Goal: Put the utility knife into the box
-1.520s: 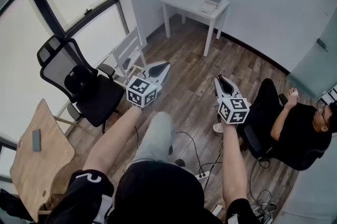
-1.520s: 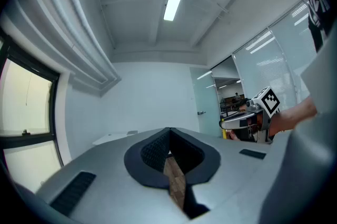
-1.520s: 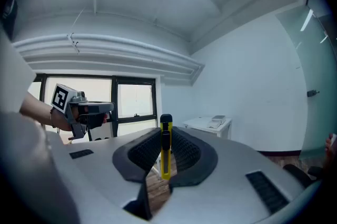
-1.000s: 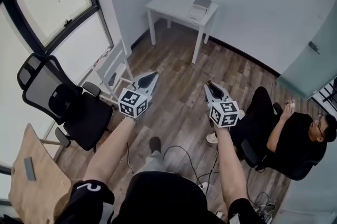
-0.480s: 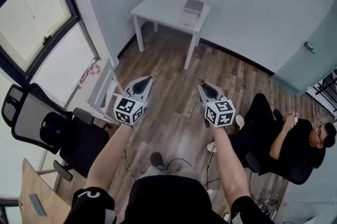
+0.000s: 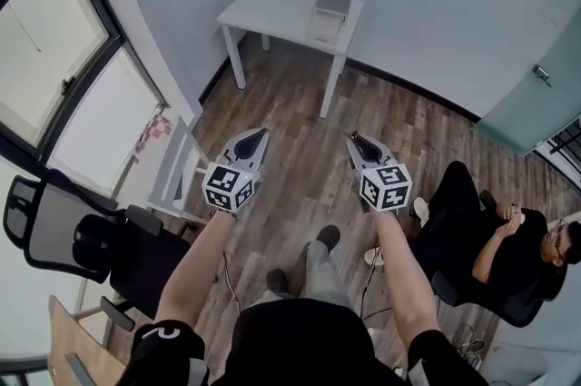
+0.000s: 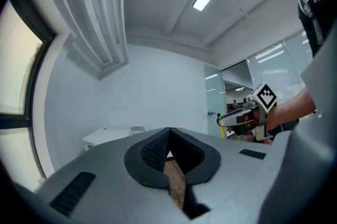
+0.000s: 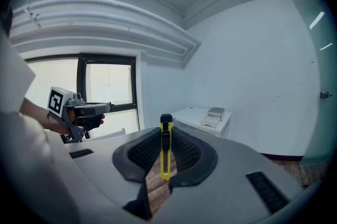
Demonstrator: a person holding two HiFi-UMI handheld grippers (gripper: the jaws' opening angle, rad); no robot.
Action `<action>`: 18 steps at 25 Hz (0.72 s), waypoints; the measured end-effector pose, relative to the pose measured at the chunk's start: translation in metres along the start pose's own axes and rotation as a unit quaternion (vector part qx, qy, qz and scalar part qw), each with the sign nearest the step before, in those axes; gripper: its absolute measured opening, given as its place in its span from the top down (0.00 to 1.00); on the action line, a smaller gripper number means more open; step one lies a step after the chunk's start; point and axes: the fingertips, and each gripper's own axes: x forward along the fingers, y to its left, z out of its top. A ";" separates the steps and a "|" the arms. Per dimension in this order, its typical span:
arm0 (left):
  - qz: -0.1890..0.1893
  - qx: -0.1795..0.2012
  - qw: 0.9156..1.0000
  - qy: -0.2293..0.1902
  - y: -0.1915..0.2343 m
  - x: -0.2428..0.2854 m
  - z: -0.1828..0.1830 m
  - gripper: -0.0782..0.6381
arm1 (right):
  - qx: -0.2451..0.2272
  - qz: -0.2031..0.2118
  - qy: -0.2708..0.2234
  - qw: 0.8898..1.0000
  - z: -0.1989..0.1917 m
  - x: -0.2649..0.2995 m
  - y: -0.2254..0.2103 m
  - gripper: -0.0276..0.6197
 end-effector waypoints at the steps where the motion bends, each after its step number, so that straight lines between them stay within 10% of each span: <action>1: 0.001 0.003 1.000 0.004 0.006 0.008 -0.002 0.86 | 0.001 0.002 0.001 1.000 0.000 0.011 -0.008 0.85; 18: 0.016 0.008 0.999 0.039 0.049 0.229 0.010 0.86 | 0.017 0.026 -0.014 0.999 0.039 0.132 -0.209 0.85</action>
